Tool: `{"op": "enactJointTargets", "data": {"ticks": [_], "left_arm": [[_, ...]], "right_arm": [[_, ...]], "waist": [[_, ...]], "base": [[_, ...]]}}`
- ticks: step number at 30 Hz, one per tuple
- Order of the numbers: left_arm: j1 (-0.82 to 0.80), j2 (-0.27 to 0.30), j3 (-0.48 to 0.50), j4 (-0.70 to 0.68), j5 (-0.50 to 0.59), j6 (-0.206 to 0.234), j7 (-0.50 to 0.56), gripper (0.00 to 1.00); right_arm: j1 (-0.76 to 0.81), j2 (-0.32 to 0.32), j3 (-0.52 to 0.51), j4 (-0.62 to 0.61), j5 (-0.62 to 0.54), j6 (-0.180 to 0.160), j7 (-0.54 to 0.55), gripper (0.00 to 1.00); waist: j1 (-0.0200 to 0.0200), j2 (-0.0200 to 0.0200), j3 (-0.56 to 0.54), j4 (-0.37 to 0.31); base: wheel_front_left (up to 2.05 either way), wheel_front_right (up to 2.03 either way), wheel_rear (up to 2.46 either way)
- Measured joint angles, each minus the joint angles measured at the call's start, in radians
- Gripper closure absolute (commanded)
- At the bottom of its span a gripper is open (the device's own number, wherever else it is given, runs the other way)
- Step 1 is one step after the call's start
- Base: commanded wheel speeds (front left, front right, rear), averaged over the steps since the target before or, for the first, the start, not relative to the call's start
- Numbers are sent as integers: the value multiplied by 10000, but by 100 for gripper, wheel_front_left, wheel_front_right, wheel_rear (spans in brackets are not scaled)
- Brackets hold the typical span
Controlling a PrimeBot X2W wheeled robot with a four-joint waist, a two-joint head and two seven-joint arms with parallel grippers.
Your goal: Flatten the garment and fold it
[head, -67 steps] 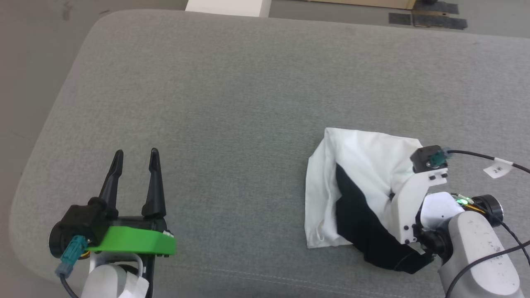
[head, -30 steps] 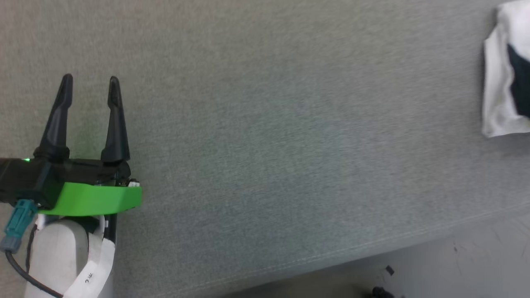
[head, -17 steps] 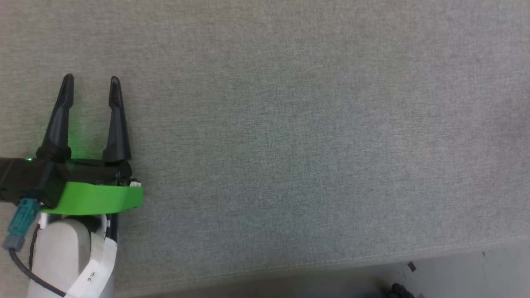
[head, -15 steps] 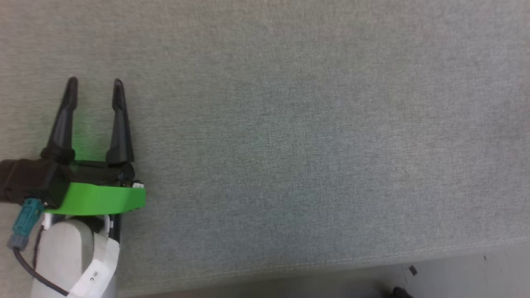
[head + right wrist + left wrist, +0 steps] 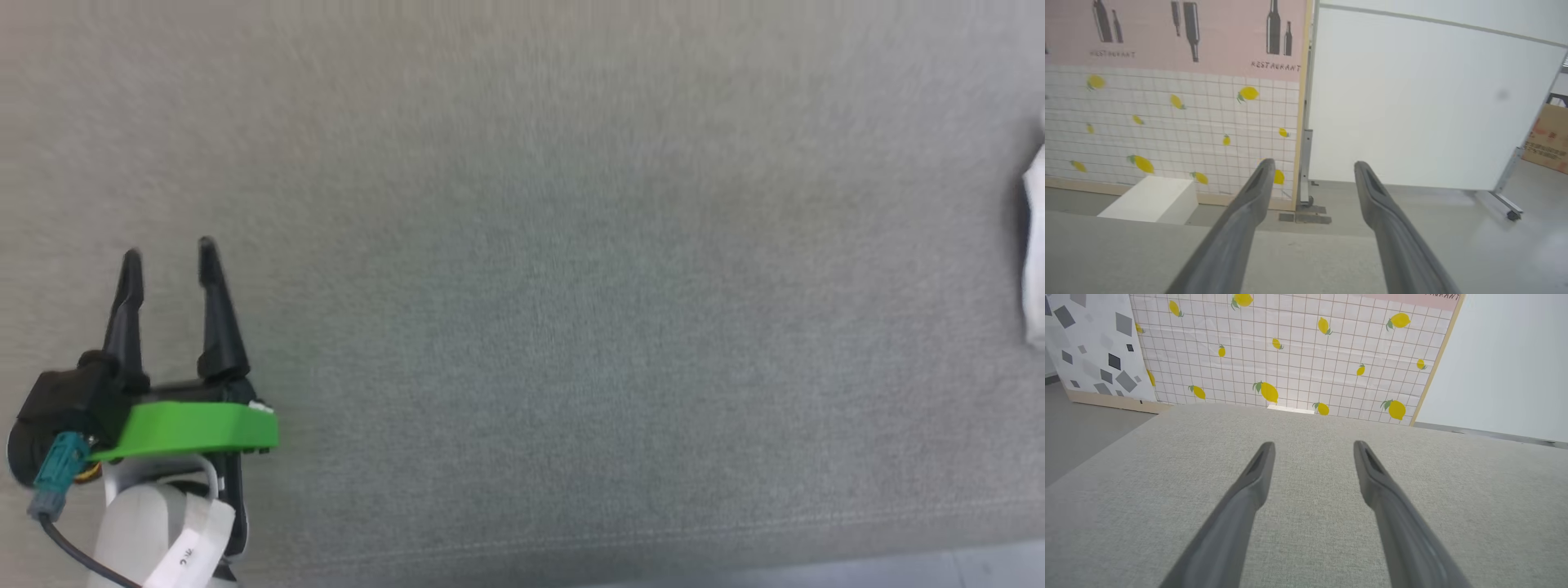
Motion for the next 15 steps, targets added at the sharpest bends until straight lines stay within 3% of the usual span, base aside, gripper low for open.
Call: {"op": "enactJointTargets", "data": {"ticks": [9, 15], "left_arm": [[254, -140, 221, 268, -123, 416, 109, 0], [300, -186, 75, 510, -123, 535, 192, 0]], "right_arm": [[2857, 2454, 479, -1354, 230, -4, -3099, 0], [4953, 3062, 562, -1638, 207, -4, -4036, 0]], "waist": [[-1, 0, -1799, 445], [0, 0, -2551, 949]], "base": [[0, 0, 0], [0, 0, 0]]}}
